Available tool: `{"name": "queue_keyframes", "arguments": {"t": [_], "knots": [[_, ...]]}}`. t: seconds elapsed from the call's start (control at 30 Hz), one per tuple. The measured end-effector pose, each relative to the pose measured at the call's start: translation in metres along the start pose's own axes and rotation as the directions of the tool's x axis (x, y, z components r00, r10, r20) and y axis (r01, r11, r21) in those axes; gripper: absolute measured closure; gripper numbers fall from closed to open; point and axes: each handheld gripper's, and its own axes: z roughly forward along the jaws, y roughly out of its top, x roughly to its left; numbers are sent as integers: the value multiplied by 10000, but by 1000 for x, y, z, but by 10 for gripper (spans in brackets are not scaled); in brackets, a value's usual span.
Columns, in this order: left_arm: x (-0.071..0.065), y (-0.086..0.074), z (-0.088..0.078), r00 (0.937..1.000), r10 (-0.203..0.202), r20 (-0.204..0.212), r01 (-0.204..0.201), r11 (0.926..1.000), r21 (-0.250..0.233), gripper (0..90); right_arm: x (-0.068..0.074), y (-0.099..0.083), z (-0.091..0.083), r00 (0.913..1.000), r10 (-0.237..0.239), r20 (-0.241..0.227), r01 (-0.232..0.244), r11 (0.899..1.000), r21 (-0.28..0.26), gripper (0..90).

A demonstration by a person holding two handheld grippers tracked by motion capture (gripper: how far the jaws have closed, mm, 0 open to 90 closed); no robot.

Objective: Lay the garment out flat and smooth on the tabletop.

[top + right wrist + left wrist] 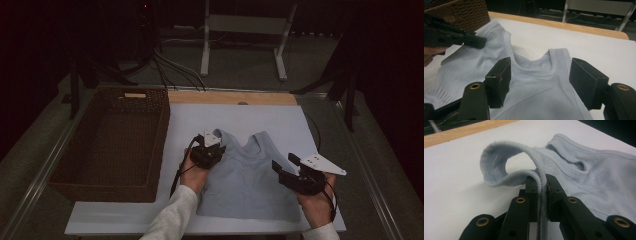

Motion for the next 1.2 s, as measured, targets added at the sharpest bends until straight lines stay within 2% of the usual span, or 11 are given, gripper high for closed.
{"name": "queue_keyframes", "arguments": {"t": [0.37,0.4,0.43,0.47,0.5,0.53,0.6,0.7,0.77,0.97,1.2], "knots": [[11,-6,4,9994,-285,-200,290,9992,292,774,0,-1,0,10000,-47,-9,47,10000,49,344],[12,-7,5,9989,-346,-308,357,9987,353,755,0,-1,0,10000,-50,-12,50,10000,46,344],[14,-8,5,9982,-417,-422,435,9981,429,685,-1,-1,0,10000,-47,1,47,10000,46,344],[16,-9,5,9971,-498,-570,524,9976,457,685,-1,-1,0,10000,-47,1,47,10000,46,344],[17,-10,5,9954,-649,-700,681,9967,450,637,-1,-1,0,10000,-47,2,47,10000,54,344],[20,-11,4,9940,-855,-675,880,9955,350,573,-1,-1,0,10000,-66,4,66,10000,66,341],[23,-13,-1,9924,-1107,-547,1117,9936,168,505,-1,-1,0,10000,-57,16,57,9999,117,339],[23,-14,-7,9919,-1171,-495,1170,9931,-58,392,-2,-2,1,10000,-62,22,61,9999,152,329],[23,-15,-11,9925,-1172,-351,1168,9931,-141,348,-2,-2,2,10000,-63,26,63,9998,179,324],[14,-22,-23,9944,-1061,4,1060,9938,-322,237,-1,-3,3,10000,-86,21,85,9997,230,296],[10,-28,-31,9925,-1187,291,1200,9914,-514,185,-2,-4,4,10000,-57,13,57,9996,277,263]]}}
